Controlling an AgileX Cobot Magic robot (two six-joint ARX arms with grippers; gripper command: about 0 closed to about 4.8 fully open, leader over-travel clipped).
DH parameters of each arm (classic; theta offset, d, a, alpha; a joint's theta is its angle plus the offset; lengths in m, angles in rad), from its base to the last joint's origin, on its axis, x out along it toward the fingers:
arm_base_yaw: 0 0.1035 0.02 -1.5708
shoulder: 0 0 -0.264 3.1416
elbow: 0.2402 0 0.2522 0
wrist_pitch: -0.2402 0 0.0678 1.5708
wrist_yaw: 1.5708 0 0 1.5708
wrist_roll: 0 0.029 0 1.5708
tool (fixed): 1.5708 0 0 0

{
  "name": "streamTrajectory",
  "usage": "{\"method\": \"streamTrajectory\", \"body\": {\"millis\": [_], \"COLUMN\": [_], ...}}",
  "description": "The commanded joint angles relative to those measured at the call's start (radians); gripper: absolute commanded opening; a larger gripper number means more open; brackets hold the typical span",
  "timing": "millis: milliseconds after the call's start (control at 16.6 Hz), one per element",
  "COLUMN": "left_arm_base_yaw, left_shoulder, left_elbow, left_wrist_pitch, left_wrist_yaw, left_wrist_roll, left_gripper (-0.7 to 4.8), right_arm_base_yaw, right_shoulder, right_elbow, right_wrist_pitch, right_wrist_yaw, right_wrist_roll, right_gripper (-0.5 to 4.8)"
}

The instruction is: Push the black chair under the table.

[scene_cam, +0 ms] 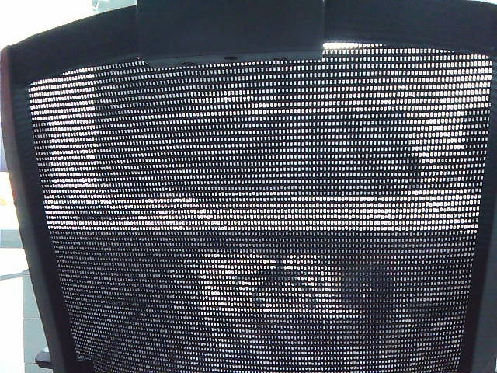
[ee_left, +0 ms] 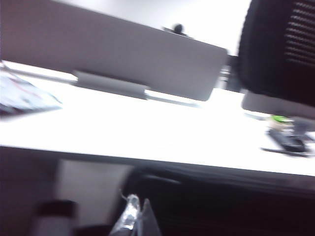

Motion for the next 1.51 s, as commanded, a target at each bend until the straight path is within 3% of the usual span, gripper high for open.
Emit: {"method": "streamTrajectory", "body": {"millis": [60,121,301,422,663,904,1025,1507], "left_arm_base_yaw": [0.001,0.001,0.001,0.001,0.001,0.0,0.001,-0.003], "left_shoulder": [0.001,0.001,0.001,0.001,0.001,0.005,0.038,0.155], "left_elbow": [0.005,0.005,0.004,0.003,0.002,0.002,0.001,0.002], "left_wrist_pitch": [-0.007,-0.012,-0.011,-0.011,-0.029,-0.126,-0.163,-0.039], "left_wrist_yaw": [0.169,0.217,0.273,0.275,0.308,0.351,0.344,0.274], "left_wrist_roll": [-0.238,-0.29,-0.281,-0.292,-0.329,-0.344,-0.34,-0.368], "left_gripper": [-0.06,-0.06,-0.06,-0.05,-0.06,-0.06,-0.06,-0.06], "right_arm_base_yaw": [0.002,0.002,0.002,0.002,0.003,0.003,0.003,0.003], "right_shoulder": [-0.001,-0.001,-0.001,-0.001,-0.001,-0.001,-0.001,-0.001], "right_elbow": [0.024,0.024,0.023,0.023,0.023,0.023,0.023,0.021], "right_wrist_pitch": [0.021,0.027,0.02,0.0,-0.027,-0.029,-0.043,-0.188], "right_wrist_yaw": [-0.17,-0.219,-0.368,-0.385,-0.437,-0.536,-0.537,-0.526], "right_wrist_roll": [0.158,0.184,0.231,0.372,0.475,0.479,0.478,0.497], "right_gripper": [-0.05,-0.05,-0.05,-0.05,-0.05,-0.05,-0.05,-0.05]}}
